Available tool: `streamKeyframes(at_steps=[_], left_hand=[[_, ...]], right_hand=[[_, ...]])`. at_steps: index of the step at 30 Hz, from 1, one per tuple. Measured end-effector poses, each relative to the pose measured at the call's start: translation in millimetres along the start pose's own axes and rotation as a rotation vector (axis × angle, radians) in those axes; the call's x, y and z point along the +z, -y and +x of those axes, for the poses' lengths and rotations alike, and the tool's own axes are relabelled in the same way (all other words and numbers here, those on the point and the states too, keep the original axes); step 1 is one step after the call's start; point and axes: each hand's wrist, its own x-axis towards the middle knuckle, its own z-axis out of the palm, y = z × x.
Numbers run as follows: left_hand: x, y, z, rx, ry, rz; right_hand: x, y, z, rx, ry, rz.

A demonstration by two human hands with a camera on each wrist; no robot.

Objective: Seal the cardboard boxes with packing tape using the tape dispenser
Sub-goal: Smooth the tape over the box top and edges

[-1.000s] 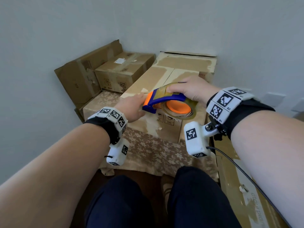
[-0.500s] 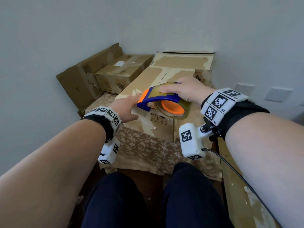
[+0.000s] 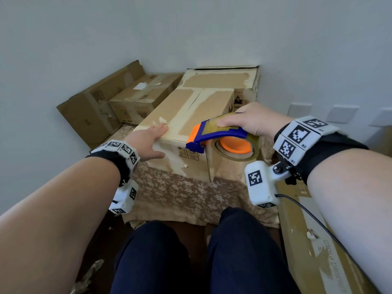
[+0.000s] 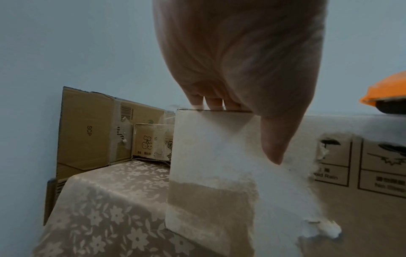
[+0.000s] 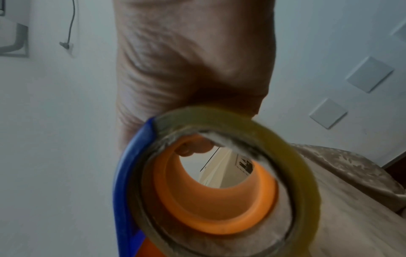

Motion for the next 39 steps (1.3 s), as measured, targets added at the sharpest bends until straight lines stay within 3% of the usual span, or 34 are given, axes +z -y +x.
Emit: streamKeyframes(at_steps=[8,13,19,31,39], left_hand=[[1,-7,6,-0.018,0.087,0.136],[6,-31,9,-0.092,0.070,0.138],[7,-54,13,0.099,0.006,-0.029],[-3,-30,-4,0.104,0.035,-0.098],[0,-23,1,0.116,0.060,-0.104]], right_hand=[[5,-2,-1,-0.009,-0.013,0.014],[8,-3,-6,0.010,-0.020,0.007],[12,-4,-11,0.046,-0.028,0.018],[57,9,-6,0.042,-0.041,0.160],[58,1,-7,0.036,-0.049,0.244]])
